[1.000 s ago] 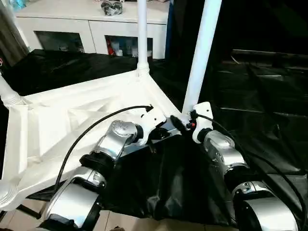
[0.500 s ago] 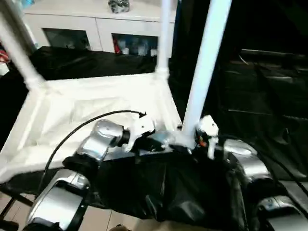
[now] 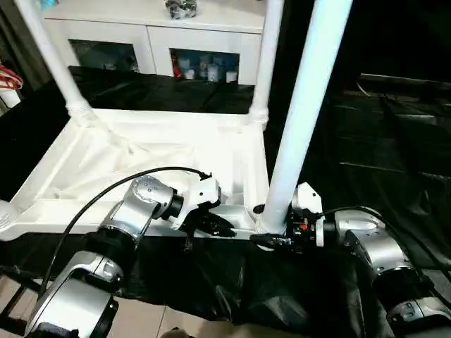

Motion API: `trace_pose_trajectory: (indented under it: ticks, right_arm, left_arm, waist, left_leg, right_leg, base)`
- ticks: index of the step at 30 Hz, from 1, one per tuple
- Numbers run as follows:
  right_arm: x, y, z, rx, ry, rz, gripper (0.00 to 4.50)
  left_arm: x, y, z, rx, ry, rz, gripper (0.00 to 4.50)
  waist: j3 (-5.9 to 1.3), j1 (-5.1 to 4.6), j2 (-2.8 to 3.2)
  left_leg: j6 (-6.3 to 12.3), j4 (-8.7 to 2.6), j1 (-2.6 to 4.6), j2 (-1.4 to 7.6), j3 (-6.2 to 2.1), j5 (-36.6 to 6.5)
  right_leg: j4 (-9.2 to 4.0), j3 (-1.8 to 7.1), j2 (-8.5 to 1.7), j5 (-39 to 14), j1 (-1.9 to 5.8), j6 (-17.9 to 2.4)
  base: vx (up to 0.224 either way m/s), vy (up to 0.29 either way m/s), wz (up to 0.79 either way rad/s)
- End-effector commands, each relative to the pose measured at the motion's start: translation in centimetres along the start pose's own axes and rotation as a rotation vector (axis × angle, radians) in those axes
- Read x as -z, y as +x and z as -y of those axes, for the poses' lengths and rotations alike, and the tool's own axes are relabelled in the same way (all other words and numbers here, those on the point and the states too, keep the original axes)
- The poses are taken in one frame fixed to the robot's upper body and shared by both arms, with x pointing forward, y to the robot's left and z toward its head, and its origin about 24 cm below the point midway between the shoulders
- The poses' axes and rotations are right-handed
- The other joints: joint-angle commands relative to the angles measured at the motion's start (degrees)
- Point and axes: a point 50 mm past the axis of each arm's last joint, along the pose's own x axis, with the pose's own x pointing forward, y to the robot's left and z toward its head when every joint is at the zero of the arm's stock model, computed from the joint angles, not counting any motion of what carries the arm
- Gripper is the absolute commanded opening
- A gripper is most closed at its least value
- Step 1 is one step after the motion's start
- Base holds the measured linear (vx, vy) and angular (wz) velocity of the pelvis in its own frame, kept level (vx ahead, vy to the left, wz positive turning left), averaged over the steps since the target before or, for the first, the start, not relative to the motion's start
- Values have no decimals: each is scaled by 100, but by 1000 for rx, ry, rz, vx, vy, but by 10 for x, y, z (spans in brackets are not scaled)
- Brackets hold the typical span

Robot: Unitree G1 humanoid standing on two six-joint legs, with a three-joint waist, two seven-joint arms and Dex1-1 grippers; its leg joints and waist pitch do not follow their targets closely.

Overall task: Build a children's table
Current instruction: Rotate leg to tighten

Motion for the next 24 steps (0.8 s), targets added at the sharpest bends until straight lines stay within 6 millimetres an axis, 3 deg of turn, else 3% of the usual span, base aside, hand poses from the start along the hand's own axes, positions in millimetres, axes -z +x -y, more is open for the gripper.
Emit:
trace_pose_trajectory:
  ticks: [1,7,9,10,12,13,14,15,18,19,23,24]
  right_arm:
    - [12,15,-15,-109,44,-49,301]
    - [19,17,-8,37,112,-40,277]
    - [21,21,-2,135,133,-39,276]
    - [23,24,4,223,151,-44,275]
    - [24,28,12,359,176,-47,275]
    - [24,29,13,375,179,-47,274]
    - [25,31,20,475,207,-50,274]
    - [26,32,24,536,226,-52,274]
    - [21,41,36,719,304,-13,274]
    - [21,41,36,719,304,-13,274]
    - [13,56,37,738,204,-43,274]
    - [10,59,36,711,217,-10,330]
  left_arm:
    - [-15,9,0,17,44,51,0]
    - [-19,16,-8,-106,4,77,0]
    - [-23,19,-14,-170,-16,91,0]
    - [-26,20,-17,-215,-27,96,0]
    - [-30,24,-23,-293,-45,105,0]
    - [-31,24,-24,-303,-48,107,0]
    - [-34,28,-28,-358,-65,117,0]
    - [-37,30,-31,-391,-77,123,0]
    - [-45,41,-36,-481,-97,130,0]
    - [-45,41,-36,-481,-97,130,0]
    - [-48,49,-37,-518,-88,131,0]
    - [-49,50,-35,-496,-84,144,0]
  waist:
    - [-330,-16,-8]
    - [-314,12,-29]
    - [-294,1,-22]
    - [-293,-13,16]
    - [-276,-86,-2]
    - [-278,-108,55]
    - [-282,-153,6]
    - [-276,-190,45]
    - [-283,-226,18]
    - [-285,-240,46]
    - [-321,-244,39]
    - [-330,-246,26]
  left_leg:
    - [377,-357,60,350,-146,-1173]
    - [340,-364,65,353,-149,-1212]
    - [218,-381,89,338,-162,-1381]
    - [137,-385,108,337,-177,-1447]
    - [58,-403,102,307,-190,-1597]
    - [24,-400,103,301,-202,-1633]
    - [41,-396,103,290,-201,-1685]
    - [33,-385,115,277,-190,-1692]
    - [113,-377,99,266,-197,-1682]
    - [108,-376,91,270,-197,-1646]
    - [173,-360,71,274,-178,-1450]
    - [233,-354,53,274,-170,-1351]
  right_leg:
    - [-374,358,-522,-1396,240,-1179]
    - [-396,358,-534,-1613,229,-1112]
    - [-452,351,-551,-2038,220,-1007]
    - [-463,355,-549,-2186,202,-959]
    - [-502,338,-543,-2425,213,-874]
    - [-506,334,-548,-2479,211,-853]
    - [-536,325,-542,-2531,219,-814]
    - [-548,330,-529,-2558,183,-821]
    - [-562,315,-529,-2536,209,-818]
    - [-550,330,-533,-2492,195,-832]
    - [-490,338,-516,-1904,214,-960]
    - [-458,344,-509,-1688,231,-1017]
  base:
    - [0,0,0]
    - [0,0,0]
    - [0,0,0]
    - [0,0,0]
    - [0,0,0]
    - [0,0,0]
    - [0,0,0]
    - [0,0,0]
    - [0,0,0]
    - [0,0,0]
    - [0,0,0]
    - [0,0,0]
